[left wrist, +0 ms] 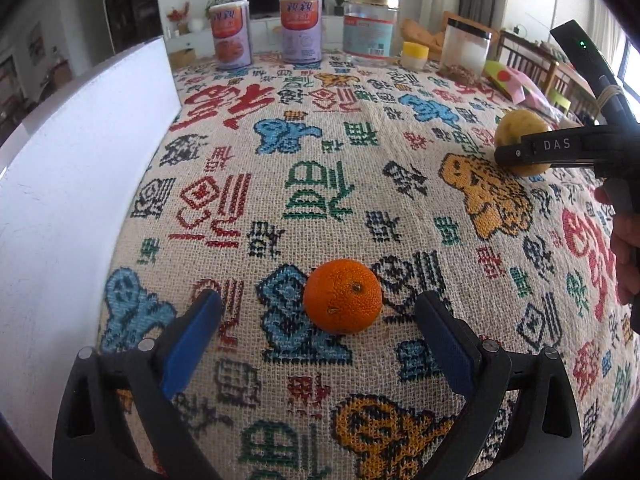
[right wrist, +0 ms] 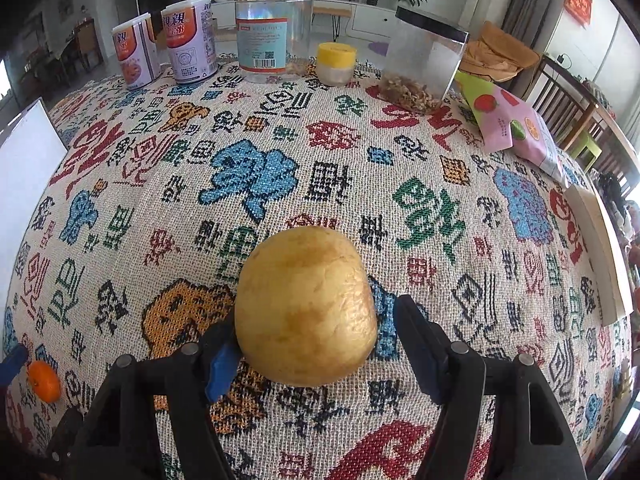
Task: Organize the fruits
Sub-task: 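Grasp the yellow pear with the right tool while the left tool grasps the small orange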
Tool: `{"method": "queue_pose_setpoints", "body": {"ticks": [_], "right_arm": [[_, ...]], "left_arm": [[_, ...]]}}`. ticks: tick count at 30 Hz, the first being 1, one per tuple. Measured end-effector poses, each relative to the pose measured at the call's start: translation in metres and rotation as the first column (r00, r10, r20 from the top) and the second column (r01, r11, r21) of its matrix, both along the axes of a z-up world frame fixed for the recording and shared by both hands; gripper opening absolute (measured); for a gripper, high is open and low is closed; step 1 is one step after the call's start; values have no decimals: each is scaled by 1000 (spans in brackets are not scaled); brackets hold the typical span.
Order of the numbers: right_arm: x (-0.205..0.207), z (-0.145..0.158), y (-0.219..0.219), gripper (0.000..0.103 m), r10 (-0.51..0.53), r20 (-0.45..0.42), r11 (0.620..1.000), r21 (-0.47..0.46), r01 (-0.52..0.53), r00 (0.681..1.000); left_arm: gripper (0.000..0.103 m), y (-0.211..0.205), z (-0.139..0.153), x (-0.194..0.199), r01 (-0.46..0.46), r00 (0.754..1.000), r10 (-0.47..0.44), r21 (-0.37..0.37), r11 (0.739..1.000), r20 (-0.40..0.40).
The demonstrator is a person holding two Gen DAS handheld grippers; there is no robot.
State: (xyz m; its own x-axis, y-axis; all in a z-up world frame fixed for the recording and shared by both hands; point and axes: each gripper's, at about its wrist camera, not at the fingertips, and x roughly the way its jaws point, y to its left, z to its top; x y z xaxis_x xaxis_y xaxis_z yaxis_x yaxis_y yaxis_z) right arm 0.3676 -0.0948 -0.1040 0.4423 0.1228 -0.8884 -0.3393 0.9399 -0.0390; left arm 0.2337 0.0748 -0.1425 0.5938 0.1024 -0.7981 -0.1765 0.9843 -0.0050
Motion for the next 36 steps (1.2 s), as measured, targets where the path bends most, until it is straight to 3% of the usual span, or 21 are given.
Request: {"method": "queue_pose_setpoints", "body": {"ticks": [5, 9, 13, 15, 18, 20, 25, 30, 36], "right_arm": [[-5, 0, -33, 54, -74, -67, 975, 203, 87, 995], [-22, 4, -61, 54, -57, -182, 888, 440, 134, 982], [-61, 6, -75, 54, 49, -286, 777, 613, 144, 957], [-78, 2, -78, 54, 89, -313, 764, 631, 137, 945], [-95, -9, -79, 54, 91, -317, 807, 579, 117, 944], [-100, -12, -86, 54, 91, -300, 790, 603, 115, 949], [-97, -11, -104, 57, 46, -270, 771, 622, 137, 962], [-94, -2, -119, 67, -23, -222, 795, 587, 152, 975], [-96, 9, -135, 67, -55, -169, 809, 570, 143, 984]], "left_arm": [[98, 0, 0, 0, 0, 1000, 0, 0, 1000, 0], [98, 0, 0, 0, 0, 1000, 0, 0, 1000, 0], [98, 0, 0, 0, 0, 1000, 0, 0, 1000, 0], [98, 0, 0, 0, 0, 1000, 0, 0, 1000, 0], [98, 0, 0, 0, 0, 1000, 0, 0, 1000, 0], [98, 0, 0, 0, 0, 1000, 0, 0, 1000, 0], [98, 0, 0, 0, 0, 1000, 0, 0, 1000, 0], [98, 0, 0, 0, 0, 1000, 0, 0, 1000, 0], [98, 0, -1, 0, 0, 1000, 0, 0, 1000, 0]]}}
